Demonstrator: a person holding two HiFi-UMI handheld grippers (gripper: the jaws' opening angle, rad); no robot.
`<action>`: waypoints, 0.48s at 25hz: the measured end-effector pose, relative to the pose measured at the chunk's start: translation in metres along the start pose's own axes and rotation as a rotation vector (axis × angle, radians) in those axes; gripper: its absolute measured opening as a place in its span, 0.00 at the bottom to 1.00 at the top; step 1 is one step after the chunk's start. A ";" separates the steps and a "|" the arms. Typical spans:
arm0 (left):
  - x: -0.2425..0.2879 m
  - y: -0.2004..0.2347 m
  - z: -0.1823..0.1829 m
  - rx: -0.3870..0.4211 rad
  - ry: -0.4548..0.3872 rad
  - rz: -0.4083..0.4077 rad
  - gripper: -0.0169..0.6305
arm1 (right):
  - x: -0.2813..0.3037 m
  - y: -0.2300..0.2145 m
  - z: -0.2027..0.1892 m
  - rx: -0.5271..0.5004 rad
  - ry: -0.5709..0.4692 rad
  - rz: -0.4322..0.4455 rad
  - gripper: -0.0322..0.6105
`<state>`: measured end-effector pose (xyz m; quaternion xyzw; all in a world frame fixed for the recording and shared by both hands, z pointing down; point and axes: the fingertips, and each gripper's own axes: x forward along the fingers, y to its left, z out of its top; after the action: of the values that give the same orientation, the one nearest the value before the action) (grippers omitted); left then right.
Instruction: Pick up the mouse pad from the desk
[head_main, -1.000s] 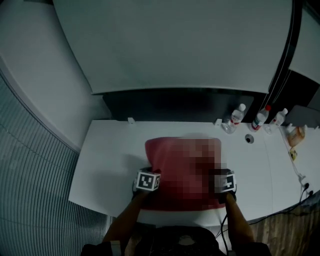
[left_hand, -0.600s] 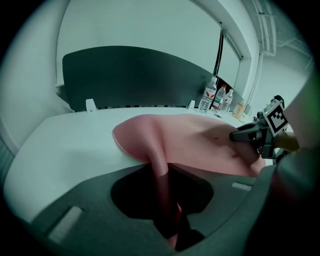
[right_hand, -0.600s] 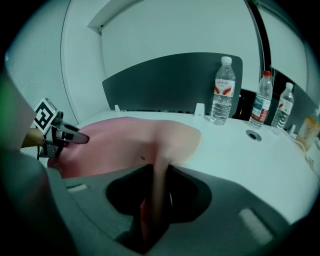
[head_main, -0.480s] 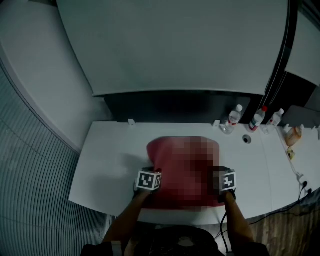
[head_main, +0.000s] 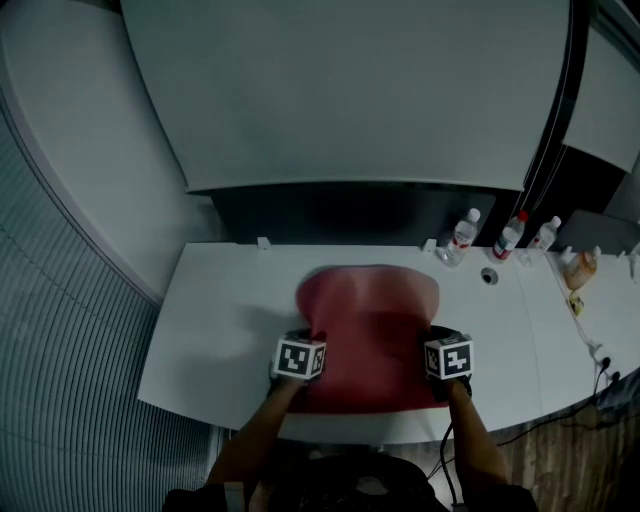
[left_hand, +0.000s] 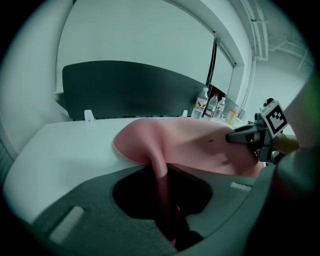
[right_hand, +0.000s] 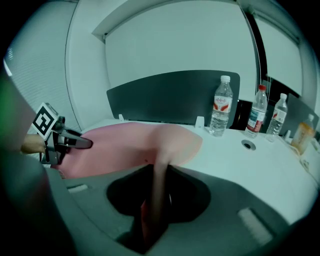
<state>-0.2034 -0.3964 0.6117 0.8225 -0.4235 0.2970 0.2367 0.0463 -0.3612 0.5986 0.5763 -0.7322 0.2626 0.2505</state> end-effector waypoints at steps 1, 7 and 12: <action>-0.002 -0.001 0.002 0.001 -0.006 -0.003 0.12 | -0.002 0.002 0.003 -0.002 -0.008 0.000 0.19; -0.017 -0.007 0.010 0.003 -0.041 -0.011 0.12 | -0.018 0.011 0.014 -0.017 -0.041 -0.012 0.19; -0.028 -0.010 0.022 0.006 -0.081 -0.010 0.12 | -0.027 0.013 0.025 -0.027 -0.092 -0.030 0.19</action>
<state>-0.2021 -0.3899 0.5748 0.8366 -0.4277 0.2637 0.2183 0.0375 -0.3561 0.5604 0.5953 -0.7377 0.2220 0.2283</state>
